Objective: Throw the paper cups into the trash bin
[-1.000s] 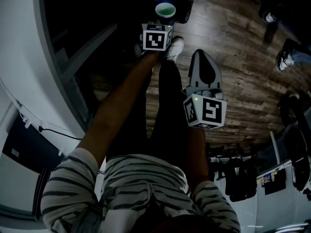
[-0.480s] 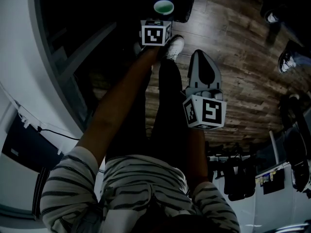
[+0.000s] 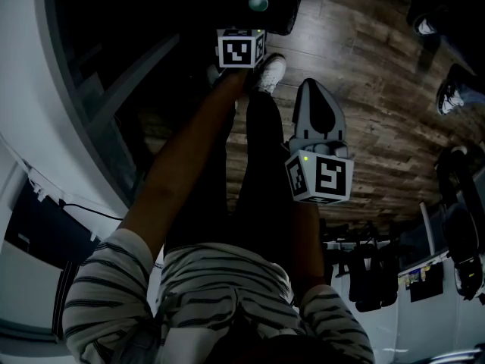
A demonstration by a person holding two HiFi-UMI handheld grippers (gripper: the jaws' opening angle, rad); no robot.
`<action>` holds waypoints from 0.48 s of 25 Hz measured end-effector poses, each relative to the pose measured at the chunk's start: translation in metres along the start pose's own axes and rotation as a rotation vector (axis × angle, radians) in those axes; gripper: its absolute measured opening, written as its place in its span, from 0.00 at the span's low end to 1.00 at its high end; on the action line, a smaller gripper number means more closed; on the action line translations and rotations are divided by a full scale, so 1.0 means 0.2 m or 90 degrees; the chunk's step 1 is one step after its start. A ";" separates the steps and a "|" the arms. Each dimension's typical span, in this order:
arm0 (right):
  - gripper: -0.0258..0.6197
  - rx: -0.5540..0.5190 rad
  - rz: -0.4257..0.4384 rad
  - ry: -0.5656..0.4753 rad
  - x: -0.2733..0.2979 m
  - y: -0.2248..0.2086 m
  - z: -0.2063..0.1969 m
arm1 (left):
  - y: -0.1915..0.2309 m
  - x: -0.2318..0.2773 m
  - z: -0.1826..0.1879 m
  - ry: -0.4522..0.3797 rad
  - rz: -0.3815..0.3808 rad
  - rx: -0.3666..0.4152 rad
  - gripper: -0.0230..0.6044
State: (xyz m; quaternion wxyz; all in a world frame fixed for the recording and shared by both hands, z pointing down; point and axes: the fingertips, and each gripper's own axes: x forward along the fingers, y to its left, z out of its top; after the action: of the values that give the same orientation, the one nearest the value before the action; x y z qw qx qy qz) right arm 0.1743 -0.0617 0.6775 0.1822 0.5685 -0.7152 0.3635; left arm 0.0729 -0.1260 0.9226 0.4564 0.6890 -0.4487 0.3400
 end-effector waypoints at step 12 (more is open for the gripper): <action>0.06 0.006 0.000 -0.002 0.03 -0.01 0.04 | -0.02 0.01 0.03 0.005 0.003 0.006 0.49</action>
State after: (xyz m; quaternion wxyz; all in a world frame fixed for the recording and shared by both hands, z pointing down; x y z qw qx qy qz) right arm 0.1755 -0.0714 0.6763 0.1788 0.5697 -0.7138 0.3659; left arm 0.0773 -0.1315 0.9212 0.4543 0.6888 -0.4469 0.3455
